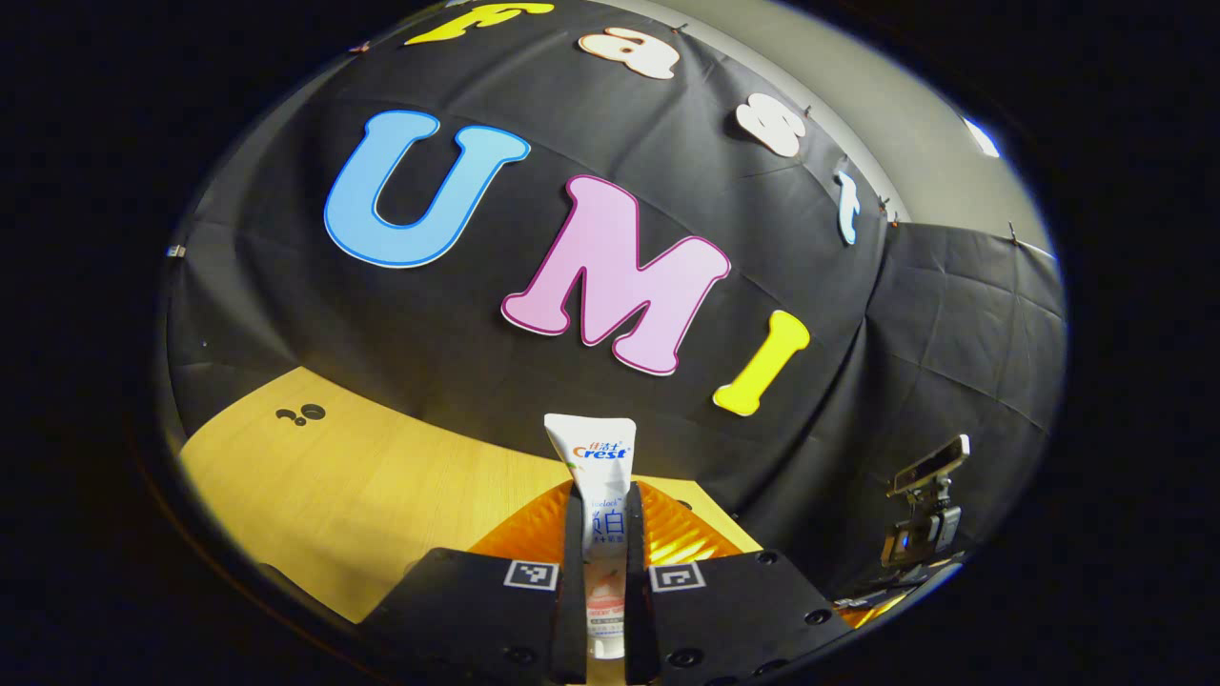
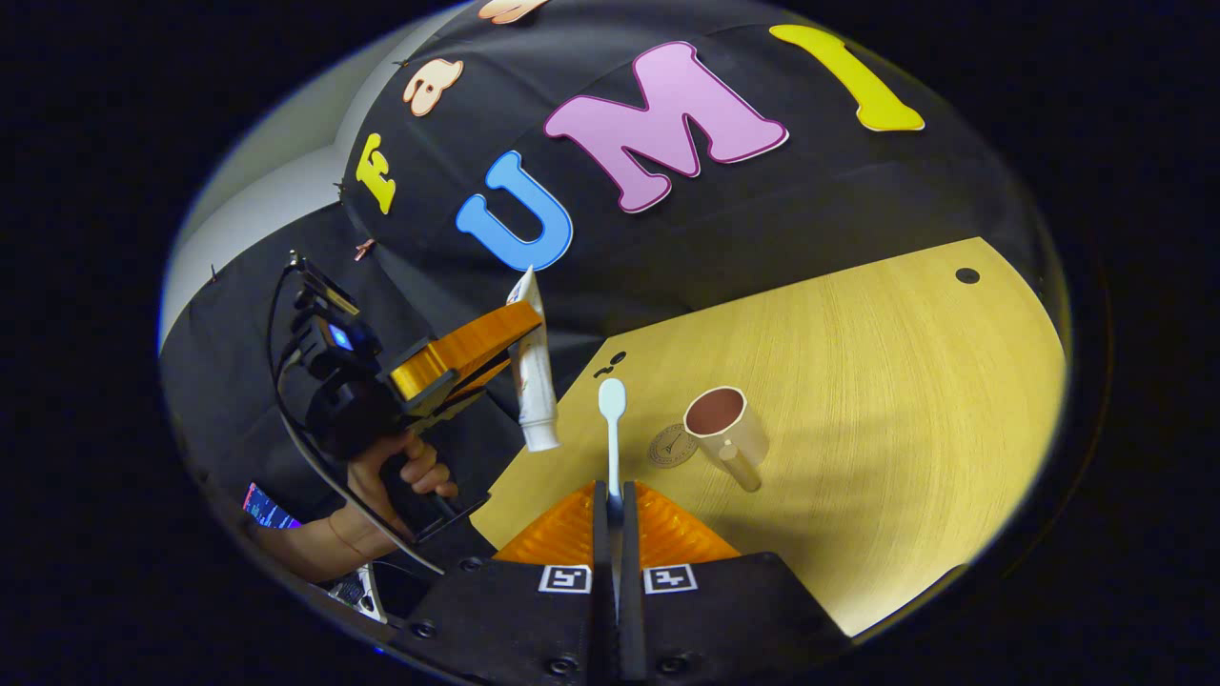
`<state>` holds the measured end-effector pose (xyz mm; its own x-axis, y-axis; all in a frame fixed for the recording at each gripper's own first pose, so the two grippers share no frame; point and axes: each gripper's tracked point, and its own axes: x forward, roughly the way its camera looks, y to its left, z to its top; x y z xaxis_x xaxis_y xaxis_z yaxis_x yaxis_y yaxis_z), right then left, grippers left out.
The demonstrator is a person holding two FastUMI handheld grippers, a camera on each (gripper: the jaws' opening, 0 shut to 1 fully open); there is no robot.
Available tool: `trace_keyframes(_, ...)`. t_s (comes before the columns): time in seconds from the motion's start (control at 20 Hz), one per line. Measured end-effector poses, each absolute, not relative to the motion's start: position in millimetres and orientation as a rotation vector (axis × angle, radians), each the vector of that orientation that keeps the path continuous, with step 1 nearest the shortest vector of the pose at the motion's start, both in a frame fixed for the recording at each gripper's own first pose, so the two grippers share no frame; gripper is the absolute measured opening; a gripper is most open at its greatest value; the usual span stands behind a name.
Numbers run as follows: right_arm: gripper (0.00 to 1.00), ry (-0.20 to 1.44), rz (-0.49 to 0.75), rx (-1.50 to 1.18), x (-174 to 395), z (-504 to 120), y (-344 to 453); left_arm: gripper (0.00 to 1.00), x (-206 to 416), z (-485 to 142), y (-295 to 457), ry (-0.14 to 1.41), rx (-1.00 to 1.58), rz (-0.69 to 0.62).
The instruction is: Put the toothbrush and toothpaste on the desktop into the cup, then pick up the cup and place it on the coaster on the desktop.
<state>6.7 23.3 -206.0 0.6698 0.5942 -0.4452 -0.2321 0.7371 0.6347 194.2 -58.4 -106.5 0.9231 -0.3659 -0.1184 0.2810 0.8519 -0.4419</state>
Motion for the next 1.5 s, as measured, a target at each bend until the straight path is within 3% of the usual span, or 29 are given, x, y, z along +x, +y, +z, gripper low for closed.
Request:
trace_keyframes(0.4,0.05,0.712,0.530,0.595,16.0,-229.1,-7.3,0.20,260.9,-139.5,-74.9,0.111,-0.443,-0.287)
trace_keyframes(0.75,0.05,0.720,0.518,0.598,27.3,-259.0,-24.4,0.20,296.1,-212.0,-90.9,0.125,-0.387,-0.225)
trace_keyframes(1.05,0.05,0.755,0.487,0.551,24.1,-280.9,-37.1,0.20,294.6,-262.3,-92.5,0.191,-0.358,-0.178)
trace_keyframes(1.5,0.05,0.714,0.465,0.630,34.1,-267.0,-39.3,0.25,276.0,-287.0,-97.8,0.258,-0.369,-0.197)
